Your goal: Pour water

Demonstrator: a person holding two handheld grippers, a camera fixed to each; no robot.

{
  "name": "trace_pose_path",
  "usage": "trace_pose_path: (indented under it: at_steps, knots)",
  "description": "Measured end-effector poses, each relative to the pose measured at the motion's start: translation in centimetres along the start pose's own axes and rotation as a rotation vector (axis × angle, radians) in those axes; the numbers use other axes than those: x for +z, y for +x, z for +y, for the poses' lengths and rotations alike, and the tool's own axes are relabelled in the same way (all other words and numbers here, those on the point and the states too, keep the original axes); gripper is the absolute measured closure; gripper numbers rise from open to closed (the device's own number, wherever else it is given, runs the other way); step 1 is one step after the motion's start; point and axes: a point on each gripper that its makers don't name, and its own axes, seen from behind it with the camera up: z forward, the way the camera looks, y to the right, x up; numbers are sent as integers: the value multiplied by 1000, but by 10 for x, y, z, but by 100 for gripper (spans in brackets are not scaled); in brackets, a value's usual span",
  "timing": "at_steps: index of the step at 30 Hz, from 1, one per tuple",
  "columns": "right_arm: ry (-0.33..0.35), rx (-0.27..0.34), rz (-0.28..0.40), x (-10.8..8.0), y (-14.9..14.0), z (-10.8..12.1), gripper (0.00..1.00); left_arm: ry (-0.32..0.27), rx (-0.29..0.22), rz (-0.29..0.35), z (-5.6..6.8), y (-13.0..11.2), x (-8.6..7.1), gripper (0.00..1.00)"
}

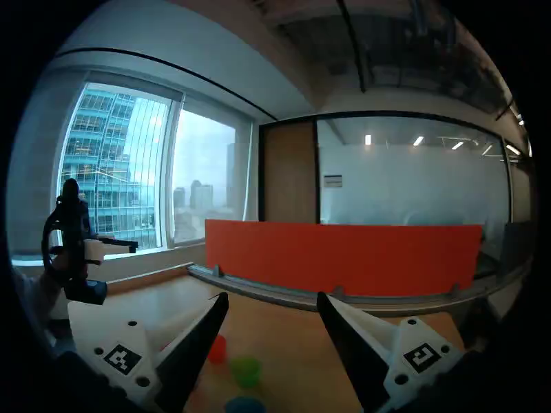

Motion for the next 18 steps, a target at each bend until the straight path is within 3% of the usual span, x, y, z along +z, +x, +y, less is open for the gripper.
trace_pose_path:
  at_steps: [9, 18]
  knots:
    - [57, -18, -12, 0, 0, -12, 1, -70, 6, -16, 15, 0, 1, 1]
    - [100, -51, -57, 0, -10, -19, 1, -169, 25, -60, 38, -7, -2, 1]
